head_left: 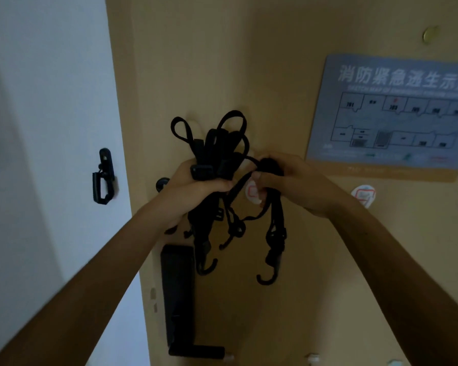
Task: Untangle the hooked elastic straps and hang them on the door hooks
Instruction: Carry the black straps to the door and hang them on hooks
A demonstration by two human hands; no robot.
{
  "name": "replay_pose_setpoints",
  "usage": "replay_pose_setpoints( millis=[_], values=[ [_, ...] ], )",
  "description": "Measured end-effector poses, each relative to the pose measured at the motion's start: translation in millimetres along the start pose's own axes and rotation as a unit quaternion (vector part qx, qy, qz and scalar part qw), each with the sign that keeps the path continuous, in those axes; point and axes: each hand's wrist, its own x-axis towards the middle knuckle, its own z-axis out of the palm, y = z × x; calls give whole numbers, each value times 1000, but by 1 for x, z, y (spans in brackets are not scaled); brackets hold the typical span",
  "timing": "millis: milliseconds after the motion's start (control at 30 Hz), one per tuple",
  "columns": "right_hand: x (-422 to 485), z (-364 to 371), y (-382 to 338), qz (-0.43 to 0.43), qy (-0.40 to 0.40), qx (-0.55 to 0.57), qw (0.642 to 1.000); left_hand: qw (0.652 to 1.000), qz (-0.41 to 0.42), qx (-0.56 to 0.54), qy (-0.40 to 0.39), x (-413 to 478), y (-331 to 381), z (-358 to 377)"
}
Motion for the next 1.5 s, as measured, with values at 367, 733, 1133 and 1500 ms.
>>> replay_pose_setpoints(
  millis=[367, 733, 1133, 1500],
  values=[
    [9, -21, -10, 21, -38, -120, 992, 998, 48, 20, -24, 12, 22, -3],
    [26, -38, -15, -24, -34, -20, 999, 996, 43, -1, -72, 27, 27, -6],
    [47, -49, -46, -94, 39, -7, 995, 990, 91, 46, -96, 54, 68, 0],
    [81, -109, -83, -223, 107, -251, 936, 969, 199, 147, -6, 98, 155, -51]
  ],
)
